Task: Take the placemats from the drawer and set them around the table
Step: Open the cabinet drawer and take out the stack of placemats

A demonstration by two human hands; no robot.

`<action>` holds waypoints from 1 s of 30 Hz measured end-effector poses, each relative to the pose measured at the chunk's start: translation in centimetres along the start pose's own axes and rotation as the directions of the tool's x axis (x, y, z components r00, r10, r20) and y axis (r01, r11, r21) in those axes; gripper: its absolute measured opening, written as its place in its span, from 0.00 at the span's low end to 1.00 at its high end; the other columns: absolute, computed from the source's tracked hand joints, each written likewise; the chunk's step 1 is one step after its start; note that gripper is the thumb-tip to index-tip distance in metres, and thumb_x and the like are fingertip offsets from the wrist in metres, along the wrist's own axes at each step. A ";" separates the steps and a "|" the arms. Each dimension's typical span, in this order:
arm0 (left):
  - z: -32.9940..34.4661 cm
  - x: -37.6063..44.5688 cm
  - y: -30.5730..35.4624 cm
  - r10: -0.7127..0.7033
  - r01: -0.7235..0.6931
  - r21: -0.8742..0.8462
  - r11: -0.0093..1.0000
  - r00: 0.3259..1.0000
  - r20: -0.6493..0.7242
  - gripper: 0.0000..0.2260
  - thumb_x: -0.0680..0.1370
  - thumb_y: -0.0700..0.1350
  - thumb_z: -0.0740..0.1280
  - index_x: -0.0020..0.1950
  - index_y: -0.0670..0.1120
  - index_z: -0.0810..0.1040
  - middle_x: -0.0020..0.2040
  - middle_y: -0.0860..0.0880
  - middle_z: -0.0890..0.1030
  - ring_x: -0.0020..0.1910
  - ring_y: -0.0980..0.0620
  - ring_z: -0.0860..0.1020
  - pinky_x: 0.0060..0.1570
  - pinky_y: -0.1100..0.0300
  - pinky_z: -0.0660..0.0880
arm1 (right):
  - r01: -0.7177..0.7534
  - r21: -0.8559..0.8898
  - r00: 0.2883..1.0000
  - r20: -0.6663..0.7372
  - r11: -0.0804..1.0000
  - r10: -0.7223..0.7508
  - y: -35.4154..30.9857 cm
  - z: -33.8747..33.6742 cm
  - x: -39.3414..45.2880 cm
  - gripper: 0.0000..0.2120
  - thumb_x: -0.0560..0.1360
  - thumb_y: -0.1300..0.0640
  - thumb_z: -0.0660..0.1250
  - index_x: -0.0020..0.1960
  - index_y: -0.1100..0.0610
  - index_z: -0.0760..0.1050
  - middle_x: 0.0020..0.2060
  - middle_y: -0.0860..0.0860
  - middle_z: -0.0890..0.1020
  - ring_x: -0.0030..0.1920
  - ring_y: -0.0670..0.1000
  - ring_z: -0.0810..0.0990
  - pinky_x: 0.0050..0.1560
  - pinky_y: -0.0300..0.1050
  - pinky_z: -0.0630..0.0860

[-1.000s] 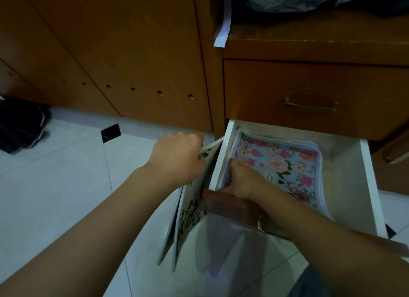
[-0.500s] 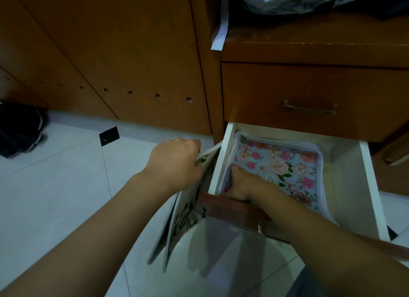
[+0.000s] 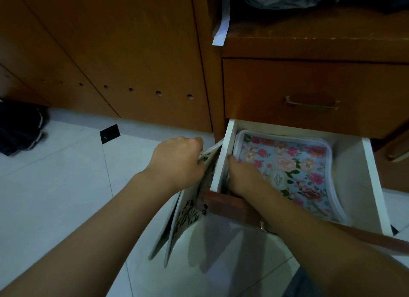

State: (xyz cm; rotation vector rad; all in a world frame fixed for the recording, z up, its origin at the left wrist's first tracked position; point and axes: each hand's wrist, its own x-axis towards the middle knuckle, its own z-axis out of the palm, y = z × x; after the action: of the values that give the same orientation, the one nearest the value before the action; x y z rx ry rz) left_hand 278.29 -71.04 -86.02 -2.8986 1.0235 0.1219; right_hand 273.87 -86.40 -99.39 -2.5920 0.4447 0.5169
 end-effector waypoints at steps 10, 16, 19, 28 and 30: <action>-0.1 0.3 -0.2 0.009 -0.009 -0.005 1.000 1.000 0.009 0.04 0.76 0.47 0.64 0.48 0.48 0.73 0.36 0.50 0.73 0.37 0.46 0.73 0.33 0.58 0.66 | 0.068 0.050 0.991 0.108 0.996 -0.073 1.6 -1.4 0.3 0.05 0.75 0.60 0.65 0.47 0.54 0.78 0.48 0.53 0.79 0.50 0.55 0.78 0.52 0.50 0.77; 0.1 0.1 -0.3 0.006 -0.006 -0.002 1.000 1.000 0.028 0.04 0.76 0.47 0.64 0.48 0.48 0.73 0.36 0.50 0.74 0.36 0.46 0.74 0.33 0.58 0.67 | 0.060 -0.070 0.973 0.228 0.996 -0.043 0.9 -1.0 0.2 0.20 0.70 0.38 0.70 0.50 0.55 0.80 0.39 0.51 0.78 0.43 0.53 0.78 0.46 0.48 0.76; 0.2 0.1 -0.3 0.008 -0.008 0.000 1.000 1.000 0.029 0.05 0.76 0.47 0.64 0.49 0.48 0.73 0.37 0.49 0.75 0.37 0.45 0.75 0.33 0.58 0.68 | 0.074 -0.145 0.976 0.215 0.987 -0.042 0.3 -0.7 0.1 0.19 0.72 0.43 0.71 0.54 0.56 0.79 0.40 0.51 0.76 0.43 0.53 0.77 0.43 0.47 0.73; 0.2 -0.1 -0.5 0.006 -0.006 -0.003 1.000 1.000 0.018 0.05 0.76 0.48 0.64 0.49 0.48 0.74 0.37 0.49 0.75 0.36 0.46 0.74 0.32 0.58 0.67 | 0.134 0.000 0.989 0.059 0.991 -0.134 1.5 -3.4 -0.1 0.10 0.74 0.62 0.68 0.49 0.48 0.80 0.52 0.49 0.79 0.51 0.51 0.77 0.49 0.44 0.74; 0.2 0.0 -0.5 0.008 -0.008 -0.002 1.000 1.000 0.020 0.05 0.76 0.48 0.65 0.49 0.48 0.74 0.38 0.49 0.76 0.37 0.46 0.74 0.32 0.58 0.66 | 0.083 0.037 0.997 0.001 0.996 -0.083 2.0 -4.6 -0.3 0.10 0.75 0.62 0.67 0.45 0.49 0.82 0.49 0.48 0.80 0.51 0.50 0.78 0.50 0.44 0.75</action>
State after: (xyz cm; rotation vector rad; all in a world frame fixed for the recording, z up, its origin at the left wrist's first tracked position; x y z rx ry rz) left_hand 278.59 -70.70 -86.17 -2.8892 1.0328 0.1525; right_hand 274.13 -90.25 -96.24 -2.5614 0.3406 0.4794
